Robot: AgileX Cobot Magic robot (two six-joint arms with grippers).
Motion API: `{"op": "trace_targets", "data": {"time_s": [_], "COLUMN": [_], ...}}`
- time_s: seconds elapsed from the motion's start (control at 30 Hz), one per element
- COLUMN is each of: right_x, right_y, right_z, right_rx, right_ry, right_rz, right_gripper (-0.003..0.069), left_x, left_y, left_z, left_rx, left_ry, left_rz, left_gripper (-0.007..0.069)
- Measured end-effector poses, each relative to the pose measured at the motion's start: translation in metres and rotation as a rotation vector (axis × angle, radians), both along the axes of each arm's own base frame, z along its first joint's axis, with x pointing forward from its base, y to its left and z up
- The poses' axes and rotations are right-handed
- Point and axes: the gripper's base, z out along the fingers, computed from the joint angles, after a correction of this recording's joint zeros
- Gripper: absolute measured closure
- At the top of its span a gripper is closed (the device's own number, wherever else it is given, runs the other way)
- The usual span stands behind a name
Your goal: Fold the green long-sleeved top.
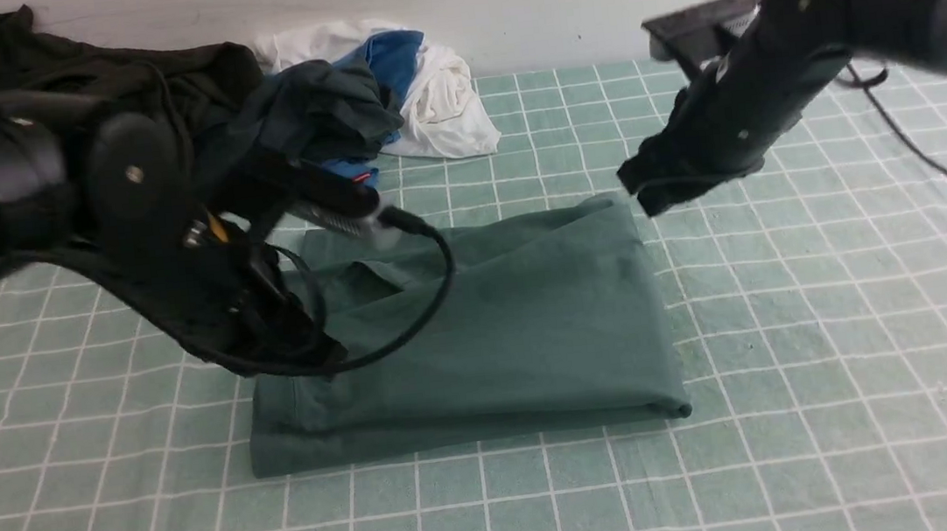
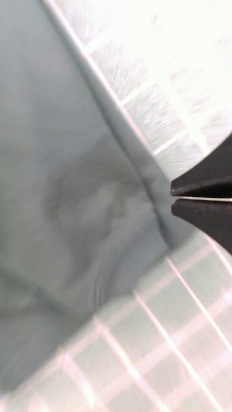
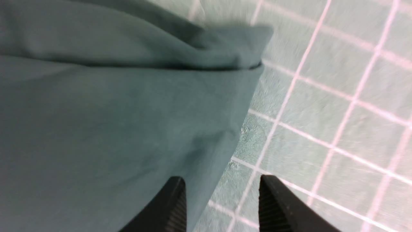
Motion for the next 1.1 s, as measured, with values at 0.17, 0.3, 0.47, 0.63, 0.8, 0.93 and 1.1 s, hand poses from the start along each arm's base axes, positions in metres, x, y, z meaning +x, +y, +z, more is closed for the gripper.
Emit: {"op": "trace_targets", "data": {"time_s": [0.17, 0.3, 0.47, 0.63, 0.8, 0.93, 1.1], "right_x": [-0.052, -0.111, -0.168, -0.217, -0.274, -0.310, -0.330], "right_y": [-0.020, -0.037, -0.053, -0.068, -0.083, -0.093, -0.098], "right_z": [0.061, 0.082, 0.094, 0.112, 0.123, 0.116, 0.097], "right_rx": [0.038, 0.083, 0.133, 0.190, 0.261, 0.281, 0.281], "right_ry": [-0.147, -0.263, -0.415, -0.598, -0.742, -0.809, -0.806], "right_rz": [-0.011, -0.030, -0.050, -0.066, -0.073, -0.070, -0.066], "right_gripper": [0.0362, 0.0364, 0.0372, 0.0386, 0.0484, 0.0609, 0.0669], "left_x": [-0.051, -0.097, -0.143, -0.174, -0.216, -0.240, -0.255], "left_y": [0.021, 0.038, 0.054, 0.066, 0.081, 0.090, 0.096], "left_z": [0.063, 0.087, 0.075, 0.042, -0.001, -0.020, -0.018], "left_rx": [-0.024, -0.067, -0.090, -0.108, -0.168, -0.245, -0.343], "left_ry": [-0.141, -0.222, -0.256, -0.243, -0.270, -0.418, -0.633], "left_rz": [0.004, 0.026, 0.040, 0.072, 0.136, 0.143, 0.135], "left_gripper": [0.0627, 0.0627, 0.0627, 0.0627, 0.0627, 0.0627, 0.0627]}}
